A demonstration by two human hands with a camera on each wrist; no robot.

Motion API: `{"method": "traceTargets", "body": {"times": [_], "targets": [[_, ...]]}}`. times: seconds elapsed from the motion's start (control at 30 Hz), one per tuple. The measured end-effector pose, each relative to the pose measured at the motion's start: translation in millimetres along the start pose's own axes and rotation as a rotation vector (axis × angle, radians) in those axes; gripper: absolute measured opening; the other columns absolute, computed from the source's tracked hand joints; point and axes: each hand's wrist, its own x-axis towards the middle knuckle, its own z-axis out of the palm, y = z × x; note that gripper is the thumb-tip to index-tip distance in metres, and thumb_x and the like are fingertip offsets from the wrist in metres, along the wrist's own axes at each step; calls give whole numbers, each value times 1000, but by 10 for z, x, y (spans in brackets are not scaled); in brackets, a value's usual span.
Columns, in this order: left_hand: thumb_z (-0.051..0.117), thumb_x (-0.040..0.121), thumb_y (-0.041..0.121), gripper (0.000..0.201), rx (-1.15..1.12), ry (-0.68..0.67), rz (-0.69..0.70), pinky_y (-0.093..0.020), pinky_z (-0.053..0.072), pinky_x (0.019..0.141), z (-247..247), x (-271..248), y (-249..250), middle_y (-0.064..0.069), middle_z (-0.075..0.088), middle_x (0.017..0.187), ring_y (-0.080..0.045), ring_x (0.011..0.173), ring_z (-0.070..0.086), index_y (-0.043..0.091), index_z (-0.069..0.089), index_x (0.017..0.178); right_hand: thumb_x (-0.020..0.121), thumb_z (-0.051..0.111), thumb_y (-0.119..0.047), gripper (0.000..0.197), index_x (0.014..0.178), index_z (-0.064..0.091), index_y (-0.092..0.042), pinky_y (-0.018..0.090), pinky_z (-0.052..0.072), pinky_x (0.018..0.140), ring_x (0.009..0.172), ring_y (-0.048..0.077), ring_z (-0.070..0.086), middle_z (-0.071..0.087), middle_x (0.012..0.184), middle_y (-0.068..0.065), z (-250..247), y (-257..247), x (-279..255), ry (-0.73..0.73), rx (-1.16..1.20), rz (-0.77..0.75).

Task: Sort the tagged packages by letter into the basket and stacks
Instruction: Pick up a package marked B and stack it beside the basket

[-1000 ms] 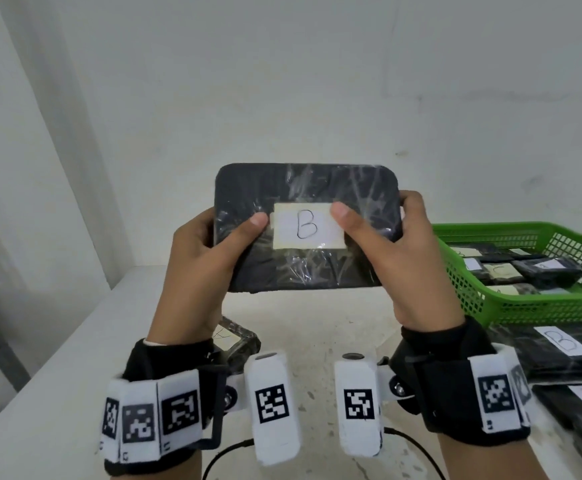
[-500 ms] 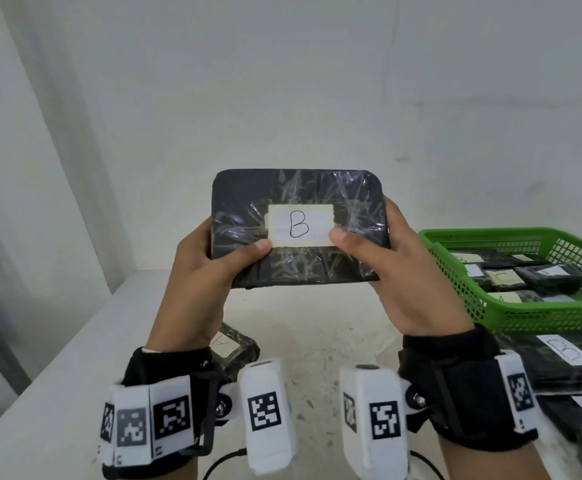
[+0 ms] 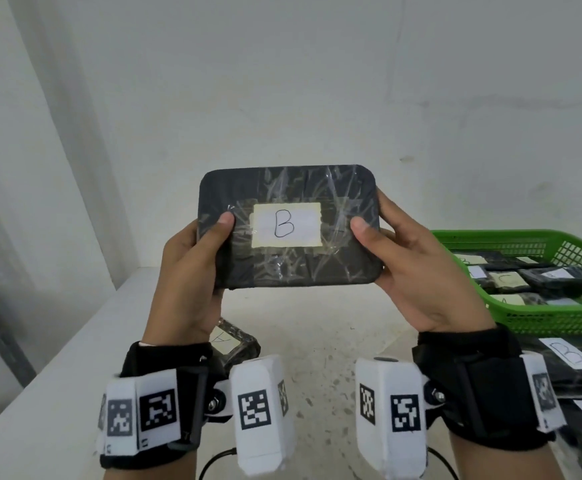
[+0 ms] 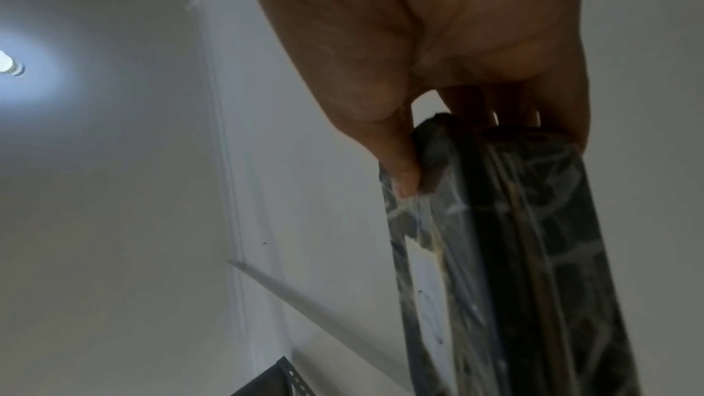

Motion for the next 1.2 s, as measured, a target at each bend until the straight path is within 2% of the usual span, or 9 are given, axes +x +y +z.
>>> {"method": "traceTargets", "body": {"times": [0.13, 0.23, 0.4, 0.5, 0.57, 0.73, 0.83, 1.0, 1.2], "targets": [[60, 88, 39, 27, -11, -33, -140, -37, 59, 73, 37, -10, -4, -6, 77, 94, -26, 92, 74, 18, 76, 84, 93, 53, -2, 56, 145, 47, -20, 34, 53, 97, 115, 20, 65, 69, 124, 9, -50, 13, -3, 51, -32, 17], [57, 94, 42, 33, 35, 27, -155, -33, 61, 64, 76, -7, -41, -6, 77, 87, -22, 83, 74, 15, 74, 88, 93, 54, -4, 55, 145, 47, -22, 28, 56, 91, 105, 15, 68, 72, 118, 7, -43, -5, -3, 57, -46, 21], [59, 95, 35, 26, 80, 9, -59, -36, 63, 71, 78, -33, -31, -5, 78, 89, -20, 85, 75, 11, 71, 95, 77, 61, -62, 79, 147, 40, -33, 47, 40, 112, 130, 12, 52, 58, 139, -7, 8, -9, 16, 141, -56, 80], [65, 77, 52, 47, 84, -96, -104, -41, 58, 84, 72, -67, 18, -7, 77, 102, -26, 99, 73, 14, 72, 105, 93, 52, -43, 38, 124, 62, -24, 44, 44, 109, 117, 12, 63, 70, 122, -5, 66, 24, 23, 227, -74, 47], [64, 68, 63, 61, 99, -112, -152, -43, 55, 88, 89, -78, 22, -6, 76, 105, -26, 101, 72, 18, 72, 108, 97, 50, -34, 29, 120, 64, -23, 44, 45, 108, 114, 12, 65, 72, 118, -4, 89, 41, 15, 240, -72, 34], [59, 91, 47, 32, 161, 20, -48, -38, 62, 68, 126, -85, -28, 1, 76, 80, -17, 77, 74, 18, 71, 87, 97, 52, -40, 26, 116, 66, -27, 42, 45, 108, 114, 8, 64, 72, 116, -8, 120, 41, 20, 233, -85, 36], [58, 91, 48, 33, 182, 4, -68, -39, 62, 69, 111, -74, -35, 0, 77, 80, -18, 78, 75, 17, 71, 87, 79, 56, -70, 60, 125, 61, -31, 44, 41, 111, 122, 7, 58, 66, 125, -14, 128, 52, 19, 205, -136, 70], [75, 72, 59, 60, 241, -142, -95, -40, 57, 88, 48, -48, -41, -3, 76, 105, -19, 99, 73, 16, 66, 114, 95, 55, -43, 20, 107, 65, -30, 46, 49, 103, 110, 13, 66, 73, 109, -7, 161, 104, 17, 380, -170, -59], [85, 61, 20, 72, 242, -290, 1, -34, 58, 83, -93, 0, -108, -9, 71, 117, -26, 108, 69, 13, 54, 127, 95, 54, -38, 16, 106, 65, -32, 21, 56, 76, 93, 0, 70, 75, 98, -15, 56, 8, 9, 328, -28, -1]]}}
